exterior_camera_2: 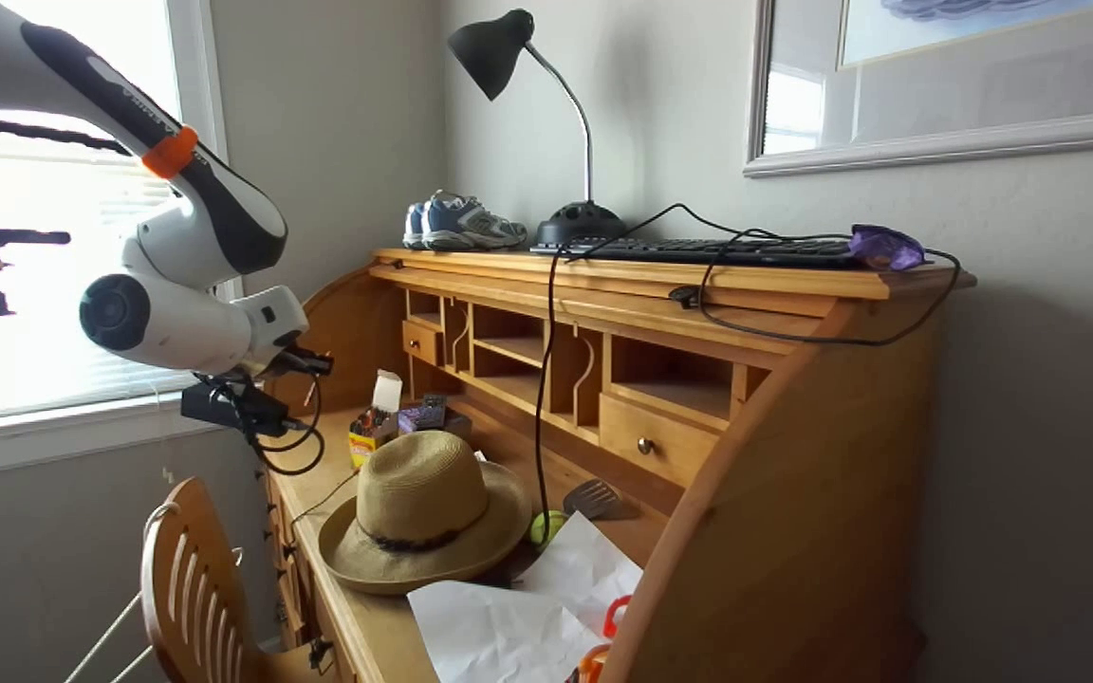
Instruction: Put the crayon in the crayon box
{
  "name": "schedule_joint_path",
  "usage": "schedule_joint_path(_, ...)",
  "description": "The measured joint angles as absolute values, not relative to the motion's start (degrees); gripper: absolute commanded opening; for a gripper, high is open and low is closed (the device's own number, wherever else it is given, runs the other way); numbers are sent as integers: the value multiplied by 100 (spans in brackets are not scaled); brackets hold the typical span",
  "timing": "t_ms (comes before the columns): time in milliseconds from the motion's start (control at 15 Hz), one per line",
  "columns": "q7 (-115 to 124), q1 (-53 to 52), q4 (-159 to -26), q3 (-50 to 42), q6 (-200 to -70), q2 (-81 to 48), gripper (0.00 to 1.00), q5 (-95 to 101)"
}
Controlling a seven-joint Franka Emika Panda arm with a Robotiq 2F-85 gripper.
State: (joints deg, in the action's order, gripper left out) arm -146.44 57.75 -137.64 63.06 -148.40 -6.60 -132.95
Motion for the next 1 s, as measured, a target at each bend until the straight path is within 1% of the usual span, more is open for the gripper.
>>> schedule_joint_path(333, -14721, 5256, -13149, 6360, -15273, -1029, 3, -13293)
schedule_joint_path(533, -14924, 4908, -12766, 6202, -15509, -1406, 3, -13295)
schedule_joint_path(867, -15608, 4177, -12186, 5481, -15571, -2202, 3, -13426)
schedule_joint_path(1000, -15529, 3688, -11943, 4912, -15504, -2373, 3, -13412)
